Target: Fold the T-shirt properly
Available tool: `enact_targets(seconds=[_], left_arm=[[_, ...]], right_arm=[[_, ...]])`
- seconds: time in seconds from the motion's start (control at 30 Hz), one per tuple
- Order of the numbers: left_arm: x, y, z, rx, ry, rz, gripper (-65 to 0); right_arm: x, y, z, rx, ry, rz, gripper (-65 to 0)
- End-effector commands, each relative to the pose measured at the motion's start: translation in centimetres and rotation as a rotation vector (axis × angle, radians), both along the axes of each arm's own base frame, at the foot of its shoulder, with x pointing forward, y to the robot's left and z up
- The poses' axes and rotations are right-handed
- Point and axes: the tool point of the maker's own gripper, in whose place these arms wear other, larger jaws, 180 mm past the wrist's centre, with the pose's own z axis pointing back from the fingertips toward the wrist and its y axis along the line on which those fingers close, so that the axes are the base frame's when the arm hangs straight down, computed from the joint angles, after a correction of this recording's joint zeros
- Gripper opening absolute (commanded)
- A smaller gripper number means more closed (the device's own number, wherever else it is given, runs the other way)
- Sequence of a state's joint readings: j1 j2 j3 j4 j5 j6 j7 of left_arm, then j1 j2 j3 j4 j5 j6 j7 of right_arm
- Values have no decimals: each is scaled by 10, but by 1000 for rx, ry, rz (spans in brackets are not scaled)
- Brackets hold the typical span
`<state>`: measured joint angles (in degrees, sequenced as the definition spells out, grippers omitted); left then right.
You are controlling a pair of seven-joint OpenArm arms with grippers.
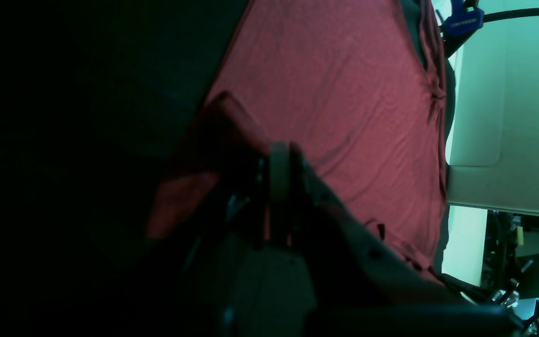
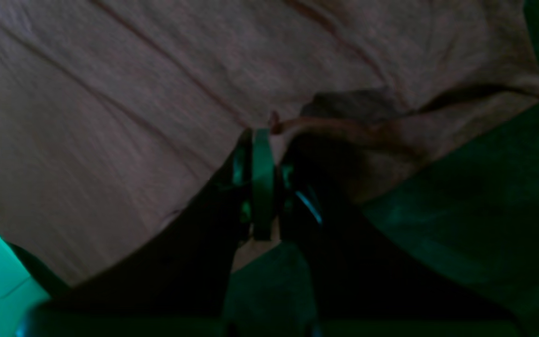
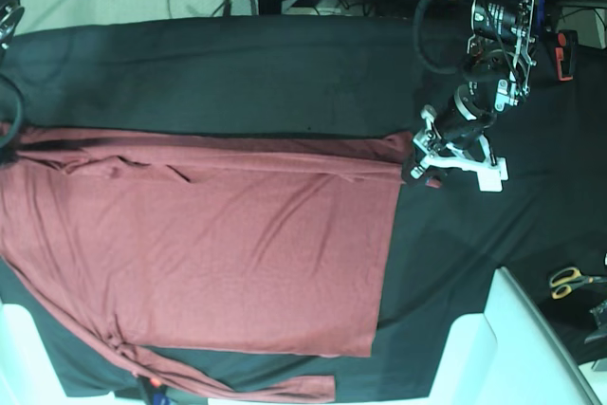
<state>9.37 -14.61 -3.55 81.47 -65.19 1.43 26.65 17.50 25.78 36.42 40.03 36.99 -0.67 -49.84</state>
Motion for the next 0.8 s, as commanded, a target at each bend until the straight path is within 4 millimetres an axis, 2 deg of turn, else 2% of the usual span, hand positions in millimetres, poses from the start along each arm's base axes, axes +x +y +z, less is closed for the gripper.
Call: enact_targets(seconds=[0.0, 0.07, 0.2, 0.33, 0.63, 0.7, 0.77], left_arm=[[9, 3, 11, 1, -41, 2, -650], [9, 3, 11, 1, -41, 2, -650], [8, 3, 10, 1, -39, 2, -650], [8, 3, 10, 1, -39, 2, -650], [10, 3, 12, 1, -44, 2, -650], [10, 3, 12, 1, -44, 2, -650], [14, 3, 15, 0, -52, -1, -650]], right_arm=[[20, -13, 21, -49, -47, 15, -648], [29, -7, 24, -67, -43, 58, -648], [35, -5, 26, -71, -41, 66, -648], [31, -7, 24, -61, -6, 6, -648], [31, -7, 24, -58, -2, 5, -641], [31, -6, 23, -56, -2, 5, -581], [31, -6, 24, -57, -6, 4, -459]])
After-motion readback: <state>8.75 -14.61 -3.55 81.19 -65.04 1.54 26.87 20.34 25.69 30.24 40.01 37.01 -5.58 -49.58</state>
